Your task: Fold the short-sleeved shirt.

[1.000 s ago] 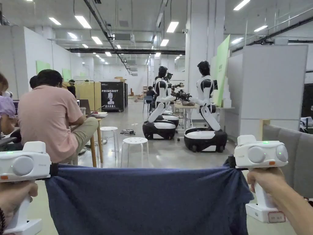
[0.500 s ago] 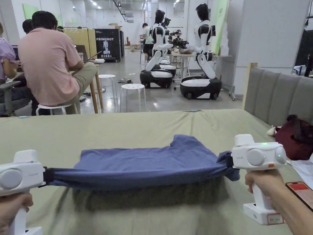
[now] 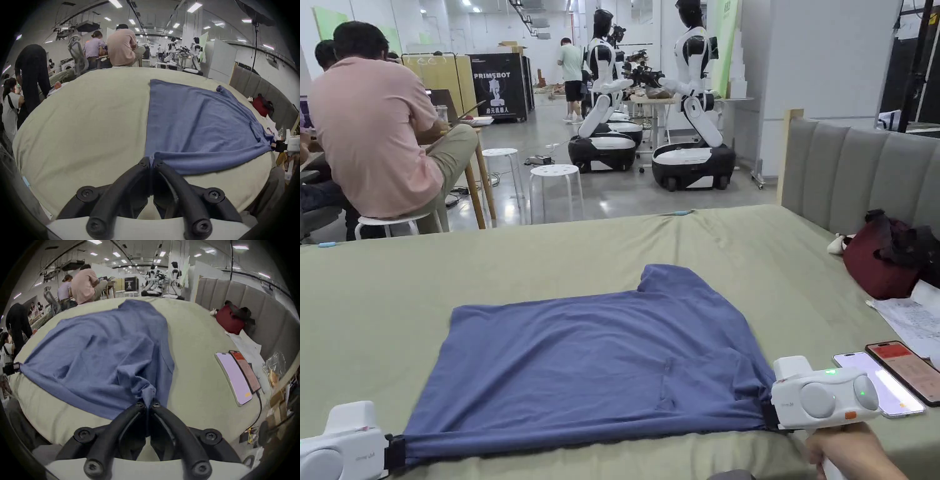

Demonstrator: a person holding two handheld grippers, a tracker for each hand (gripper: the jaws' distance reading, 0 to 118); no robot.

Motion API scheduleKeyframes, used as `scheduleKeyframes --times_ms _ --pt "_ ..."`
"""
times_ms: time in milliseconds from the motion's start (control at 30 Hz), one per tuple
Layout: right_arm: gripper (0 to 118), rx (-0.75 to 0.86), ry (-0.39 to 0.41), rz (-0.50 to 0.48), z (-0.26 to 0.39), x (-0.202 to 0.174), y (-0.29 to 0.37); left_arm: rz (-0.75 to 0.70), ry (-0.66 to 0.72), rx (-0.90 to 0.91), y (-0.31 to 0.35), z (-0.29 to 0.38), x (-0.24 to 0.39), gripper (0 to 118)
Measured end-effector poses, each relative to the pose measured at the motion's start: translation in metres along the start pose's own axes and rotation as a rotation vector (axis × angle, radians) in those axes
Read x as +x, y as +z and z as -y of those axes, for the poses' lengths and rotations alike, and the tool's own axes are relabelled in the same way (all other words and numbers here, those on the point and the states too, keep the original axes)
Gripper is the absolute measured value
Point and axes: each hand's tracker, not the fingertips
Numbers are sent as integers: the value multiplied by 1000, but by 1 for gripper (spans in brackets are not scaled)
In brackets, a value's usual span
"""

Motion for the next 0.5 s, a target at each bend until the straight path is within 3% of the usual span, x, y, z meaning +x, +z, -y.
scheduleKeyframes --times_ms 133,200,233,267,300,333,367,433,500 --pt "5 11 -13 11 3 0 -2 -6 12 -21 -9 7 2 4" --pt "24 15 -1 41 -1 -1 4 -5 24 -15 -9 10 2 6" --pt "45 15 6 68 -2 2 8 -7 30 -9 -7 9 3 12" --pt "81 17 3 91 -5 2 13 -14 39 -4 -4 7 3 33" --pt "106 22 -10 91 -7 4 18 -28 48 4 -1 5 3 62" --pt "118 32 -24 82 -8 6 23 -41 51 16 1 2 4 93" --pt "118 60 -41 53 -11 10 30 -50 52 41 5 -1 4 118" --pt "105 96 -45 51 -15 7 45 -95 73 139 18 -10 9 111" --pt "76 120 -20 66 -19 3 60 -67 110 137 26 -22 12 110"
